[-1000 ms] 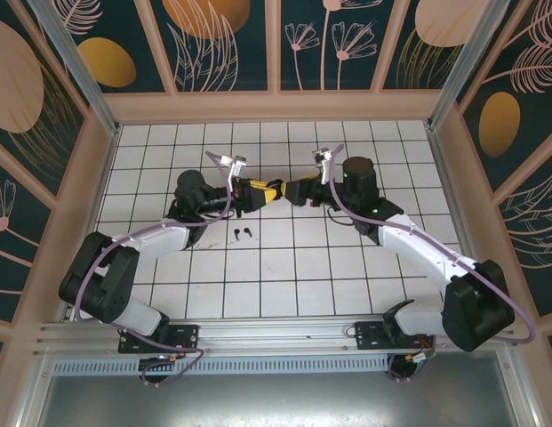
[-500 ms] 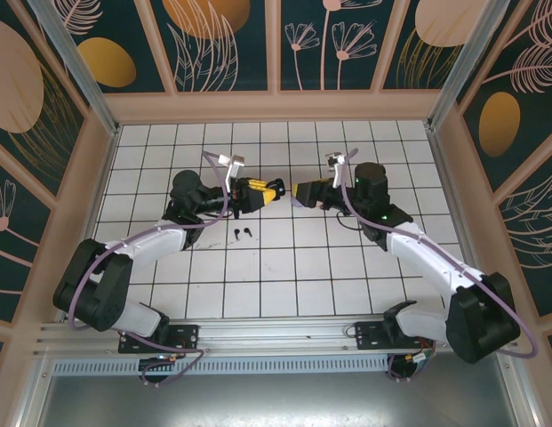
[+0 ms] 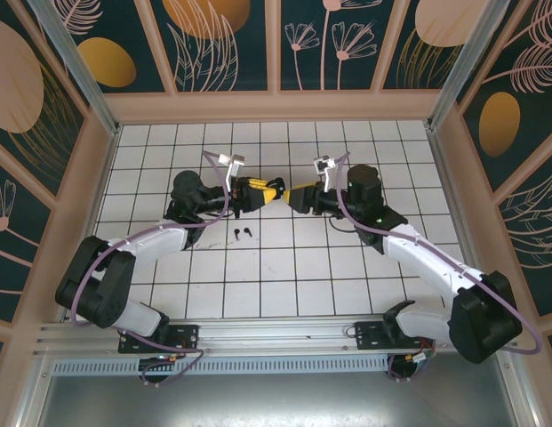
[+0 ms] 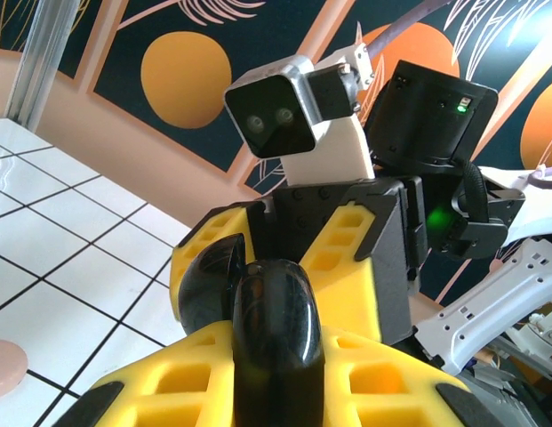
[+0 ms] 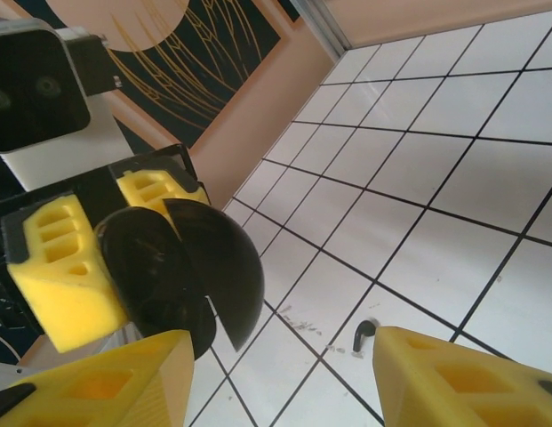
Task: Insert wireless bluetooth earbuds into charging case
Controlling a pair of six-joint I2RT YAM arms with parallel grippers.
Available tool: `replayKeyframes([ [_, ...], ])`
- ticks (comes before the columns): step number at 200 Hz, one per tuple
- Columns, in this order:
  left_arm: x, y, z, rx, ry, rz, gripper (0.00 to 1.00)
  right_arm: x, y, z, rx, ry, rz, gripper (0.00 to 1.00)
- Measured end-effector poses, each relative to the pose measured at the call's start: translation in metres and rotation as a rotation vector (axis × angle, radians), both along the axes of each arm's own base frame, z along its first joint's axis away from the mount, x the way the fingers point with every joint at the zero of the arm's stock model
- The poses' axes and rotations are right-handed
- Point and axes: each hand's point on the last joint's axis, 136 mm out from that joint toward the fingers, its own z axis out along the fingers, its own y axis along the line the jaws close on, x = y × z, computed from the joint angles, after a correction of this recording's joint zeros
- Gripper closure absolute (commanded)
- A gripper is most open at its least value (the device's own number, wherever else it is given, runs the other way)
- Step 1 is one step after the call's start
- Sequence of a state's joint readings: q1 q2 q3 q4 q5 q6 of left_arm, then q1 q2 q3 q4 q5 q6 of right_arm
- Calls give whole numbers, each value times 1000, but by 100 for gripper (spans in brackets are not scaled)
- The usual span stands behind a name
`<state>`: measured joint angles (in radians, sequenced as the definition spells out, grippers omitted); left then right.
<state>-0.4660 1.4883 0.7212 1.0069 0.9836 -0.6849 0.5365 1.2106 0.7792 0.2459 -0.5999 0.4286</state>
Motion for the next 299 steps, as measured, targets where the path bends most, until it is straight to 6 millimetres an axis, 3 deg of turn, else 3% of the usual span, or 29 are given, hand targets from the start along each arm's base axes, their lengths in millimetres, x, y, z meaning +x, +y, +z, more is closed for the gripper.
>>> replayKeyframes([
  [70, 0, 0, 1, -2, -3, 0, 100, 10, 5, 2, -1, 0, -4, 48],
  [111, 1, 0, 1, -3, -5, 5, 100, 11, 13, 2, -4, 2, 9, 54],
  [151, 3, 1, 1, -5, -5, 17, 100, 11, 15, 6, -1, -7, 12, 67],
  [207, 6, 1, 2, -9, -5, 37, 100, 13, 20, 10, 0, -12, 12, 95],
  [231, 9, 1, -1, -7, 2, 44, 100, 15, 21, 8, -11, -5, 5, 100],
  [246, 11, 1, -3, -4, 8, 51, 89, 16, 20, 5, -20, 3, -3, 100],
  [263, 13, 1, -6, 3, 18, 61, 64, 19, 20, 2, -31, 13, -15, 100],
  [277, 17, 1, -11, 20, 23, 81, 51, 22, 20, 0, -43, 20, -29, 100],
  [299, 29, -1, -19, 74, 37, 126, 36, 32, 16, -1, -75, 22, -84, 100],
])
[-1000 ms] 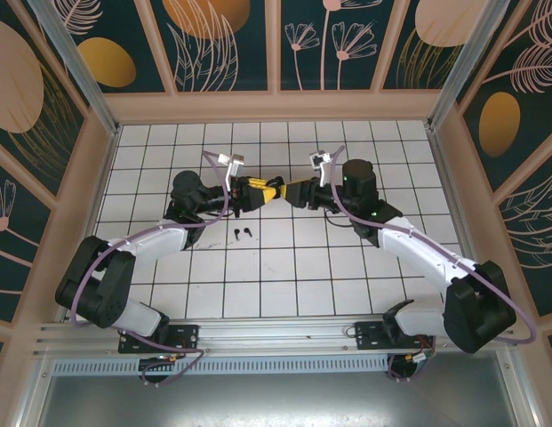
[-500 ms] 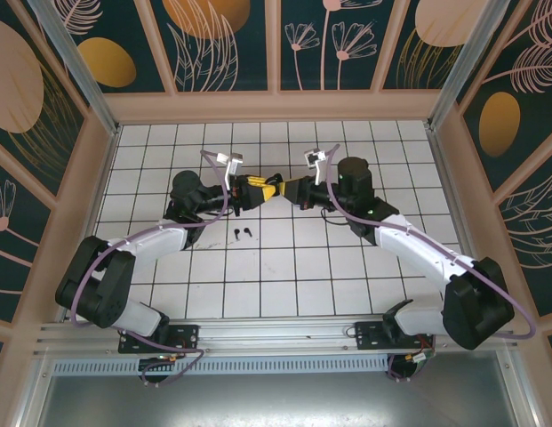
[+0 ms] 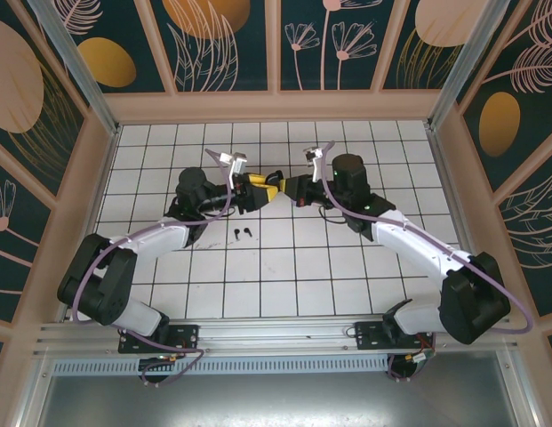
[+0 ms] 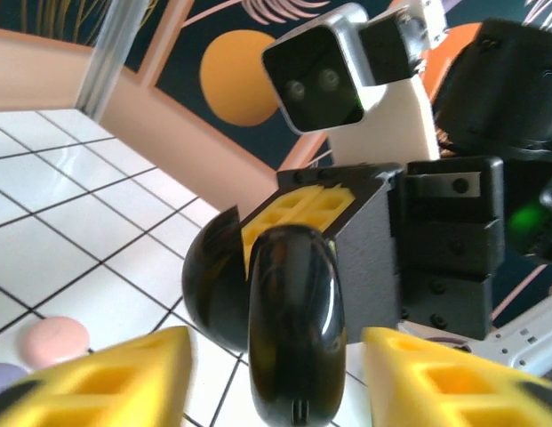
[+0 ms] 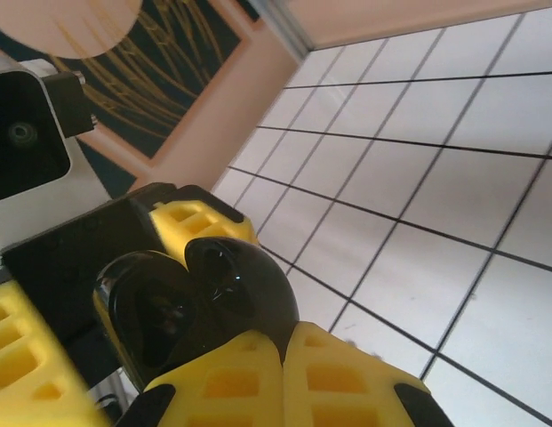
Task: Insert wireless bluetooth earbuds into charging case
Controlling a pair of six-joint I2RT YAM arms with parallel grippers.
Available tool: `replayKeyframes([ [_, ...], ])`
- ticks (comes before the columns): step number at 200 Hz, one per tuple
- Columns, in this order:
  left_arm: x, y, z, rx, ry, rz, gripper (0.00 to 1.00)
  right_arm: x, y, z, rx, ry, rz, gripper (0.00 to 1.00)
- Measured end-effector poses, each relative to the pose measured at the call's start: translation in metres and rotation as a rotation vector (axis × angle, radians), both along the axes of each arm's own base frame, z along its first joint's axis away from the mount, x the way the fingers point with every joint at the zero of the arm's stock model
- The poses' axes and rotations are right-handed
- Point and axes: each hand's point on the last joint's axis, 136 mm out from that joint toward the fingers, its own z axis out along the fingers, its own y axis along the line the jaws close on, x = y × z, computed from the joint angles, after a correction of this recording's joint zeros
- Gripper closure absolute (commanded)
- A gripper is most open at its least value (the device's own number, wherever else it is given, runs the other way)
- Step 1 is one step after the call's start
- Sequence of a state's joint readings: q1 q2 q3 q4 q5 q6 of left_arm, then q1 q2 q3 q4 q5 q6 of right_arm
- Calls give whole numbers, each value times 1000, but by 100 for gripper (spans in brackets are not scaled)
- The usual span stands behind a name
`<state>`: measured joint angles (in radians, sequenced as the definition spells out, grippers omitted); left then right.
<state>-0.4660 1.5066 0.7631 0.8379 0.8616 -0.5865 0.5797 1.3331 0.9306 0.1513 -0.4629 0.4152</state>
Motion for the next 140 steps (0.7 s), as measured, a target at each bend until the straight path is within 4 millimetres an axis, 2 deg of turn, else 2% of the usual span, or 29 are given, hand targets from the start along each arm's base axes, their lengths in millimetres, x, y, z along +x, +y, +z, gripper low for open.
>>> replayKeyframes([
  [26, 14, 0, 0, 61, -16, 40, 25, 16, -9, 1, -66, -21, -77, 100],
  [50, 22, 2, 0, 110, -35, 58, 20, 27, -20, 0, -132, -38, -130, 100],
  [96, 25, 7, -9, 227, -57, 24, 16, 36, -30, -4, -276, -94, -128, 100],
  [140, 19, 6, 10, 295, -129, -57, 16, 38, -33, -12, -431, -175, -58, 100],
])
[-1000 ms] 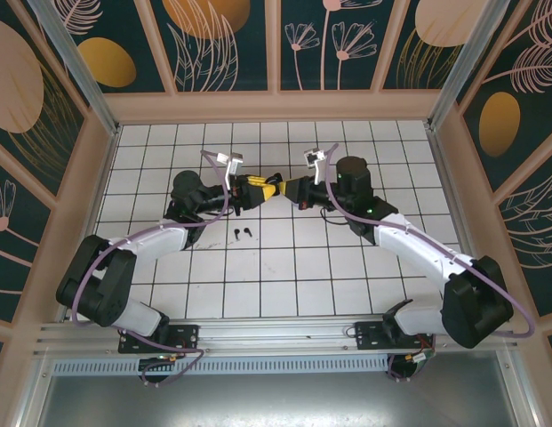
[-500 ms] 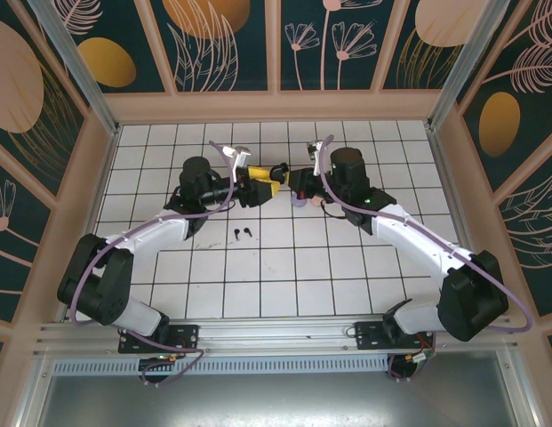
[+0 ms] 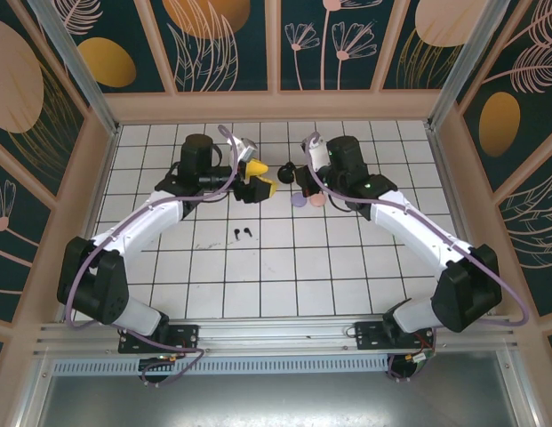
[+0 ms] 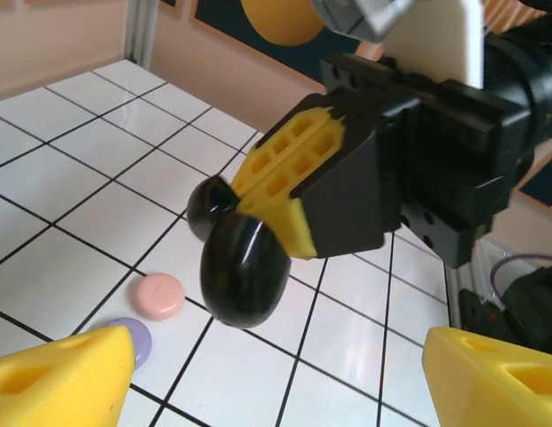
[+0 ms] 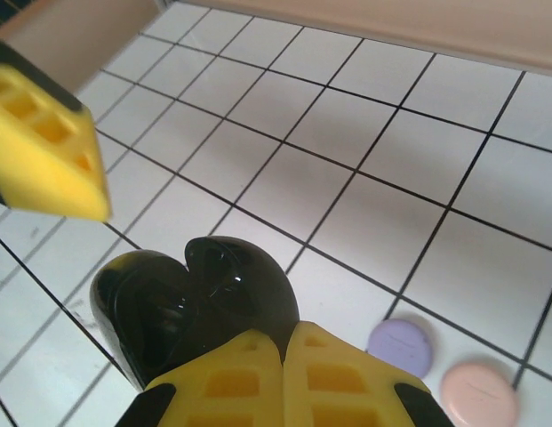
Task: Insert wireless bluetooth earbuds into charging case
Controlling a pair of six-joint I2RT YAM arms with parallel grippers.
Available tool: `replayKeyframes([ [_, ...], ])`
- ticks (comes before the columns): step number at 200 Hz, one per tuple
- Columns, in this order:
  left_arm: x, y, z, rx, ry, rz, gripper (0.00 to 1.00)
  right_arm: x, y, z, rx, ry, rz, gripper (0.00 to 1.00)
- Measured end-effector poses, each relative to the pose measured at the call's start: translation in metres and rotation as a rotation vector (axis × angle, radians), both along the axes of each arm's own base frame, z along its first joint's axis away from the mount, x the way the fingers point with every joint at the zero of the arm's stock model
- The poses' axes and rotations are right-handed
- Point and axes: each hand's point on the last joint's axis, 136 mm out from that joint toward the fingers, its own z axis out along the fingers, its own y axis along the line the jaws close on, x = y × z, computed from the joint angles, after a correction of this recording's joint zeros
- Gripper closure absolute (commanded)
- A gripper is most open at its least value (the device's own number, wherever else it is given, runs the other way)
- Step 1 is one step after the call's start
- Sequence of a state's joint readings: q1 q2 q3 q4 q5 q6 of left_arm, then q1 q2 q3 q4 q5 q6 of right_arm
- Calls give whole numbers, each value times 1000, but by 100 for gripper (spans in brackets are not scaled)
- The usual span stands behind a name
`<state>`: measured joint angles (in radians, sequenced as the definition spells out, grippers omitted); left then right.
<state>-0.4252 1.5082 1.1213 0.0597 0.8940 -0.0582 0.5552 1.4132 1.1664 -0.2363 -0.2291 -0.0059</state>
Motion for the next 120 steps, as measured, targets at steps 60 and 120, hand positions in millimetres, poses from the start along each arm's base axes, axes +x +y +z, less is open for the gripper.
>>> replayKeyframes([
  [60, -1, -5, -17, 89, 47, -94, 19, -2, -2, -4, -122, -42, 82, 100],
  [120, -6, -5, -23, 136, 74, -141, 20, -8, 3, -11, -176, -28, 133, 100],
])
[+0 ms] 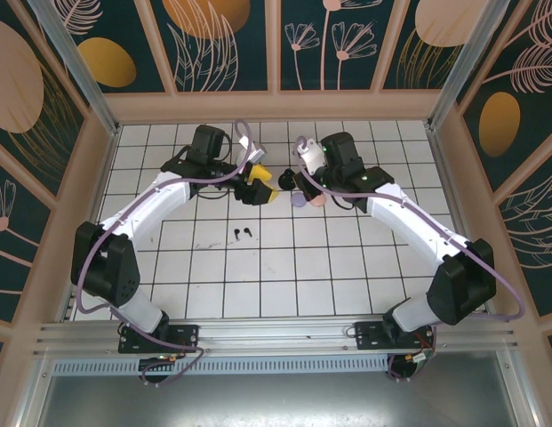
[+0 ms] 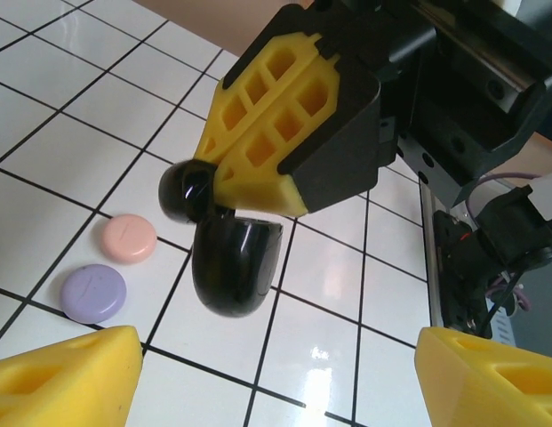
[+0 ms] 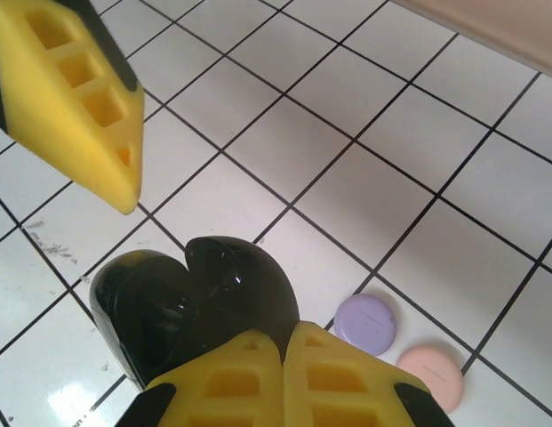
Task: Insert wireless bluetooth earbuds into charging case
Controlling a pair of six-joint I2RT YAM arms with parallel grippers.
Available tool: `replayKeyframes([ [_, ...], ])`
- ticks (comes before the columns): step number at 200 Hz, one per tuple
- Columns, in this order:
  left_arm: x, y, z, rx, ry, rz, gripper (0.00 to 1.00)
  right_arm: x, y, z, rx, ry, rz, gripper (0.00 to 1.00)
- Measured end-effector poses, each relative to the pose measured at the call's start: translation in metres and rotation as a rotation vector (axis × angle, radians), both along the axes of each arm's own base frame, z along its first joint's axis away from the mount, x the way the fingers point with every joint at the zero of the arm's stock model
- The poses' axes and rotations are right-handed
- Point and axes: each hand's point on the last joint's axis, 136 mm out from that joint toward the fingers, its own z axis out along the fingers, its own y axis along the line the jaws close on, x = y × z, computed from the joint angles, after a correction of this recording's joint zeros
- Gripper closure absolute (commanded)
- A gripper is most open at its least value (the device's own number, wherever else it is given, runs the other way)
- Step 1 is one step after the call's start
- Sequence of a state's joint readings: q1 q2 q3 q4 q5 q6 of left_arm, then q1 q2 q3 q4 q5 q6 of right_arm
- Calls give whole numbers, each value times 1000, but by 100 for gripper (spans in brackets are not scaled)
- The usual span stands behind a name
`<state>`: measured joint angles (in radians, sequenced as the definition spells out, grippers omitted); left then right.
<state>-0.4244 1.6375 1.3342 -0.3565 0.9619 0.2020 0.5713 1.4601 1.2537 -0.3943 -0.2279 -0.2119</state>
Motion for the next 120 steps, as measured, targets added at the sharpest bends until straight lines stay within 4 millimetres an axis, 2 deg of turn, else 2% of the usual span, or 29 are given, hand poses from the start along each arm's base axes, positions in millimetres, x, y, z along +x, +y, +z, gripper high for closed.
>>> replayKeyframes([
  [46, 2, -2, -6, 22, 14, -29, 23, -8, 20, 0, -14, 0, 57, 100],
  [93, 1, -2, -11, 42, 39, -50, 32, -9, 33, -4, -34, 4, 79, 100],
  [120, 3, -2, -16, 52, 48, -58, 42, -10, 35, -3, -39, 0, 79, 100],
])
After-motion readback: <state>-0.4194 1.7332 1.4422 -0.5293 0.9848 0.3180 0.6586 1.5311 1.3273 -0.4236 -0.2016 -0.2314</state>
